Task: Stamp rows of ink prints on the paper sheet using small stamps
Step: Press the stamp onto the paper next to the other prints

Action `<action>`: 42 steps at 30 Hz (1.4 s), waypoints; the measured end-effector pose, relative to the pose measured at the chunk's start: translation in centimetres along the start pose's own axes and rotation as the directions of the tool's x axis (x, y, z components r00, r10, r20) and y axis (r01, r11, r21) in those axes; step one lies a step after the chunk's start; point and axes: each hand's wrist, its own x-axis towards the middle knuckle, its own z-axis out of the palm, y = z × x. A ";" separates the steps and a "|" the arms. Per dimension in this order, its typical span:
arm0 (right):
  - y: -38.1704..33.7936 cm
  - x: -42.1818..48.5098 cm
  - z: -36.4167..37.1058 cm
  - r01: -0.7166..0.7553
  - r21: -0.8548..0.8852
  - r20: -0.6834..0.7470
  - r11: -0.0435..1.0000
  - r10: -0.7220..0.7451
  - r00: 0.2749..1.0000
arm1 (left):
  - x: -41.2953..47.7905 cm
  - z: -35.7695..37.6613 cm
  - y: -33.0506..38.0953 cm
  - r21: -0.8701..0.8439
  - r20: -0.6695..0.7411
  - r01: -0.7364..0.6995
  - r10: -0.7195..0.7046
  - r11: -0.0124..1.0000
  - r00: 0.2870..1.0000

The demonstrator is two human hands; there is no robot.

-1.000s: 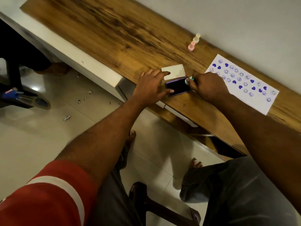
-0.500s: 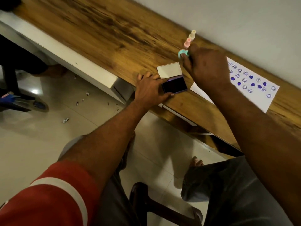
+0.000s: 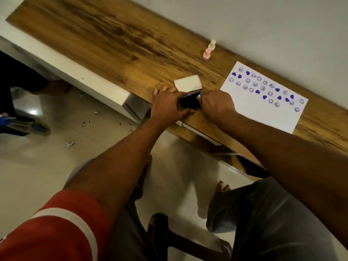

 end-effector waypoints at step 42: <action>24.4 -9.3 8.4 -0.436 0.317 -0.063 0.842 0.477 0.877 | 2.4 10.1 22.6 -0.016 0.012 -0.287 0.287 0.958 0.958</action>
